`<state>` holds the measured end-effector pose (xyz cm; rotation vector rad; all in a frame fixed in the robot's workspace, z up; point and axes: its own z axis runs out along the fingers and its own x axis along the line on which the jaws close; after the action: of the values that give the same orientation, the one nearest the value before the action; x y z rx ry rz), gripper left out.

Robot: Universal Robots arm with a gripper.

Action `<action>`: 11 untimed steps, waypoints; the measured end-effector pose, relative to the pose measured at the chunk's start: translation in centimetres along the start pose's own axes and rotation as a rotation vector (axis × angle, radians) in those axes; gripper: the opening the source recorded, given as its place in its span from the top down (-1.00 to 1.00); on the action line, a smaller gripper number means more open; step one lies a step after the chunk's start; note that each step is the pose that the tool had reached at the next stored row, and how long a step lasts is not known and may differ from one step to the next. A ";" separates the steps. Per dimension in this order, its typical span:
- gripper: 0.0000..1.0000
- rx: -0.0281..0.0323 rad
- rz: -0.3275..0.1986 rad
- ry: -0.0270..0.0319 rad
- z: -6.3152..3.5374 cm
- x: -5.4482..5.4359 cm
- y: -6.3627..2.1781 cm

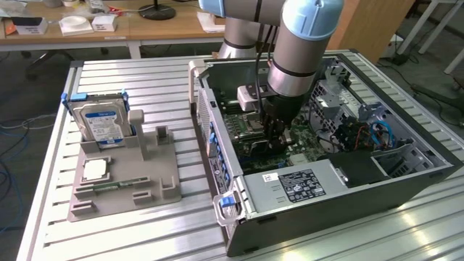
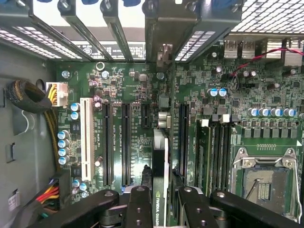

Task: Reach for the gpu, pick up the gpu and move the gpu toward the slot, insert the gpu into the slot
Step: 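Insert the gpu into the slot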

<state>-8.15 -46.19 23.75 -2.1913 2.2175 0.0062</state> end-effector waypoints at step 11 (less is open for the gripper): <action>0.47 0.0004 0.000 -0.0009 0.04 0.0 0.01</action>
<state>-8.16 -46.18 23.71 -2.1906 2.2169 0.0068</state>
